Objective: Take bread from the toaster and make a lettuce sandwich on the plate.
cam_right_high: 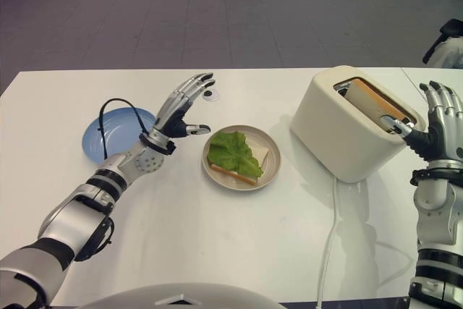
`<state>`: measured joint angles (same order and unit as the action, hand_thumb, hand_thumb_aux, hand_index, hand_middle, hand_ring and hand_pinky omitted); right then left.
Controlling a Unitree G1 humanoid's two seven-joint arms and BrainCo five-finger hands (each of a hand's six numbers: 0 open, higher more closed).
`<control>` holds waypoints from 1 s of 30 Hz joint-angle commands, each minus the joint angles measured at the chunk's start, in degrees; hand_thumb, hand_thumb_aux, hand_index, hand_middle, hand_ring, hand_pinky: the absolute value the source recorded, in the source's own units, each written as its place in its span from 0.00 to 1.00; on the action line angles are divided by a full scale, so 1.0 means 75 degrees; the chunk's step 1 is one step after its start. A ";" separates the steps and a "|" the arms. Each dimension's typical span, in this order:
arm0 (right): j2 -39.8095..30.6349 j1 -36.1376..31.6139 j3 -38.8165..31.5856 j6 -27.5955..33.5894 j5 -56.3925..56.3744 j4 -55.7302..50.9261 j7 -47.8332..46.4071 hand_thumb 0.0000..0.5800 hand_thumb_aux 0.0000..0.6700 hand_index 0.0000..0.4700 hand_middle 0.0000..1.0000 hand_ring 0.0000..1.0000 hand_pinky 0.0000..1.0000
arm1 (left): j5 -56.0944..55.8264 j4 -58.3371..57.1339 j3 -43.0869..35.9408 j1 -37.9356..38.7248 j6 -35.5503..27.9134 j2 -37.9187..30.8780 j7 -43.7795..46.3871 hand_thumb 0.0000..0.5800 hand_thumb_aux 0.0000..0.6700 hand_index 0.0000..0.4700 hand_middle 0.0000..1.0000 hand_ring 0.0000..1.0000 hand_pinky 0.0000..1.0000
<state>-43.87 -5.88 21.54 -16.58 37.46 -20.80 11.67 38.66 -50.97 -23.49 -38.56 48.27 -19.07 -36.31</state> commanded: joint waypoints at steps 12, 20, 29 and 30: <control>-0.0544 0.0078 -0.0792 -0.0264 -0.0718 0.0852 -0.0090 1.00 1.00 1.00 1.00 1.00 1.00 | -0.0680 0.1632 0.0975 0.1620 -0.0497 -0.0312 0.0821 0.00 0.00 0.00 0.00 0.00 0.00; -0.0021 -0.0604 -0.0095 -0.0590 -0.1365 0.2059 0.1257 1.00 1.00 1.00 1.00 1.00 1.00 | -0.0803 0.1306 0.1182 0.1615 -0.0502 -0.0178 0.0778 0.00 0.00 0.00 0.00 0.00 0.00; 0.1731 -0.2336 -0.2630 -0.0726 -0.5339 0.2125 -0.2777 1.00 1.00 1.00 1.00 1.00 1.00 | -0.1242 0.1254 0.1577 0.1889 -0.0056 -0.0040 0.0743 0.00 0.00 0.00 0.00 0.00 0.00; 0.1898 -0.2349 -0.2889 -0.0655 -0.5447 0.1892 -0.3175 1.00 1.00 1.00 1.00 1.00 1.00 | -0.1231 0.1278 0.1588 0.1926 -0.0002 -0.0025 0.0738 0.00 0.00 0.00 0.00 0.00 0.00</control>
<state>-31.90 -22.75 3.41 -23.00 -0.92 -3.56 -6.63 29.70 -41.65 -11.95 -25.21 47.48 -19.54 -30.79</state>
